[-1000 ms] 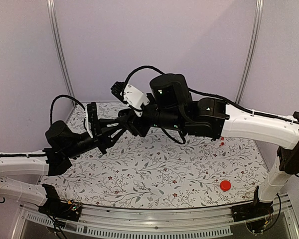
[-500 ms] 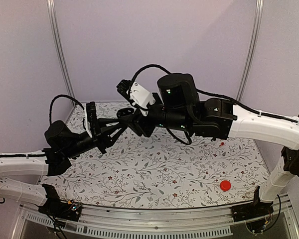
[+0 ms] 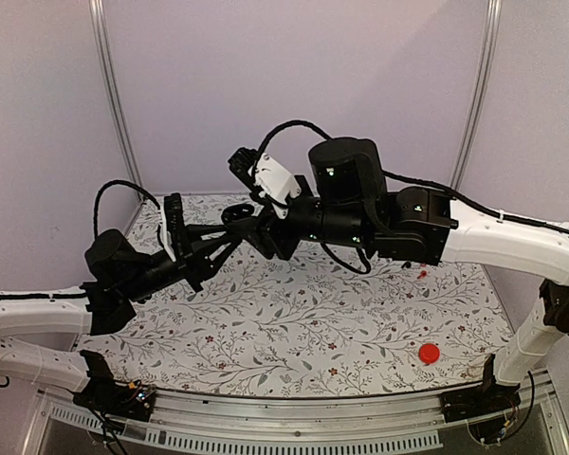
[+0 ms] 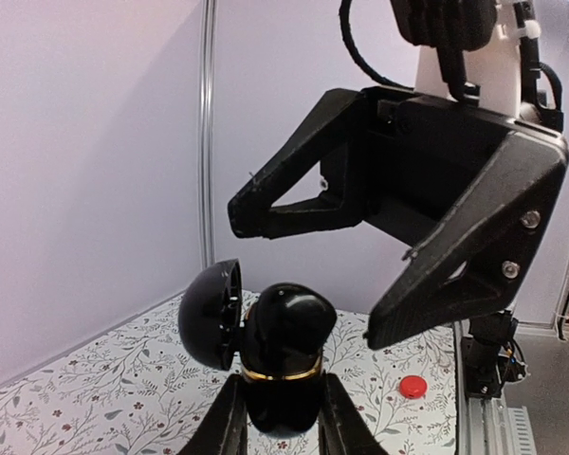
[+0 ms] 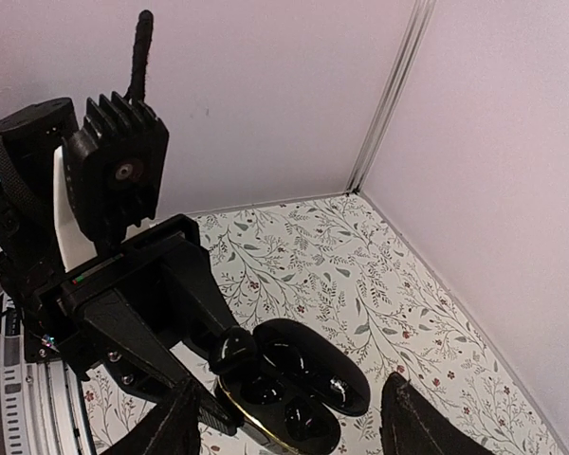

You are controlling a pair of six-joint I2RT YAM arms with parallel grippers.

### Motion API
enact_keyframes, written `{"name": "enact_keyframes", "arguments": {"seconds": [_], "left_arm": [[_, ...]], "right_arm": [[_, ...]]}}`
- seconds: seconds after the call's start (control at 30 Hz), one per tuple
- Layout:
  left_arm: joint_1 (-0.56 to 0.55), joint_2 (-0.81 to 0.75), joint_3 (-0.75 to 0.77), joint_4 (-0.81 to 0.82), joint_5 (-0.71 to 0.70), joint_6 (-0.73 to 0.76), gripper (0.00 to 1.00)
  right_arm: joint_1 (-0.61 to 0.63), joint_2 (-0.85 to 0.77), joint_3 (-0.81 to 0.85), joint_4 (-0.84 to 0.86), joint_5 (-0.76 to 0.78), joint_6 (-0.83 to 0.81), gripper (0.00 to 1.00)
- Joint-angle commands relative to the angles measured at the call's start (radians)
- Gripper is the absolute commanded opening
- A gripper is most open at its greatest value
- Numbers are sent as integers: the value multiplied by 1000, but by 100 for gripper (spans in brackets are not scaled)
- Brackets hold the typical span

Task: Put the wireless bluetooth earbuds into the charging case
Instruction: Adjust the left earbud in the left side groove of the charging case.

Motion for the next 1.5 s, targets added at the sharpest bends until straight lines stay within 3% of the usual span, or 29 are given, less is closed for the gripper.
{"name": "enact_keyframes", "arguments": {"seconds": [0.0,0.8,1.47], "left_arm": [[-13,3,11,-1,-7,14,22],[-22,13,24,-10,-5,22,22],[-22,-3,17,-12,-9,24,22]], "right_arm": [[-5,-10,31,20,-44,13,64],[-6,68,105,4,14,4,66],[-25,-10,2,8,47,31,65]]}}
